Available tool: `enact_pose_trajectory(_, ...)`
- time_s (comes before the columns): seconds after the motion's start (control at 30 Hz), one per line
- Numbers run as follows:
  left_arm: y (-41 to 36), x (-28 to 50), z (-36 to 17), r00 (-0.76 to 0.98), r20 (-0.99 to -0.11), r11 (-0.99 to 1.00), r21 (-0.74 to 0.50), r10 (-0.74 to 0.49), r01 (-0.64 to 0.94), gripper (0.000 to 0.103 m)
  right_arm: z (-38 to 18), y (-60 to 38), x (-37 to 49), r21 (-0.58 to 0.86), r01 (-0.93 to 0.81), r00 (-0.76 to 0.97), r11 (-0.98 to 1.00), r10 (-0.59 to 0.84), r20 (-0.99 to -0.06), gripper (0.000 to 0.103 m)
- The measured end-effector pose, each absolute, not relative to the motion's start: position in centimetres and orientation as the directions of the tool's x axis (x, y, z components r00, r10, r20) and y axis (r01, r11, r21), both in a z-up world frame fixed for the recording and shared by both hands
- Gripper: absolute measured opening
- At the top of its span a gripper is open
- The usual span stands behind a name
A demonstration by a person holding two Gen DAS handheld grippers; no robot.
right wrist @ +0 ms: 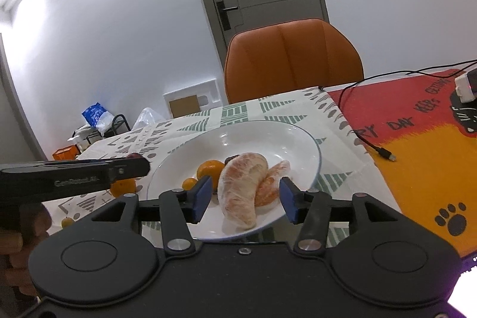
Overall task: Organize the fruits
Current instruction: 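Carry the plum and citrus segment into the white bowl and open both grippers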
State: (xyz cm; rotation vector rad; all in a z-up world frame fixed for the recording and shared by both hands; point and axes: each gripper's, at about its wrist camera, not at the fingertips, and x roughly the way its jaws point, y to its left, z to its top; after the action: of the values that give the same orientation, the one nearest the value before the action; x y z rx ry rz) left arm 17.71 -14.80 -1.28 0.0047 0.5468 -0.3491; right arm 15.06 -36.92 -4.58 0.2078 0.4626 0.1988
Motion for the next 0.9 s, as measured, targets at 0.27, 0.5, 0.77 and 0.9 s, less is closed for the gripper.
enact_pose_trajectory(0.27, -16.9, 18.2, -1.7, 0.781, -0.52, 0.93, -0.083, -0.347, 0.358, 0.021, -4.6, -38.5, 14.3, 0.224, -0.148, 0.891, 0.963, 0.229, -0.393, 0.084)
enact_pose_trajectory(0.5, -18.1, 18.5, -2.1, 0.771, -0.531, 0.925, -0.076, -0.353, 0.371, 0.022, -4.7, -39.9, 13.9, 0.203, -0.128, 0.907, 0.971, 0.197, -0.371, 0.103)
enact_pose_trajectory(0.77, -18.1, 18.6, -2.0, 0.769, -0.547, 0.93, -0.05, -0.33, 0.363, 0.035, -4.7, -40.7, 13.6, 0.159, -0.132, 0.918, 0.978, 0.181, -0.352, 0.103)
enact_pose_trajectory(0.9, -17.0, 18.4, -2.1, 0.776, -0.554, 0.941, -0.043, -0.302, 0.336, 0.038, -4.5, -40.8, 13.5, 0.143, -0.127, 0.924, 0.982, 0.17, -0.343, 0.103)
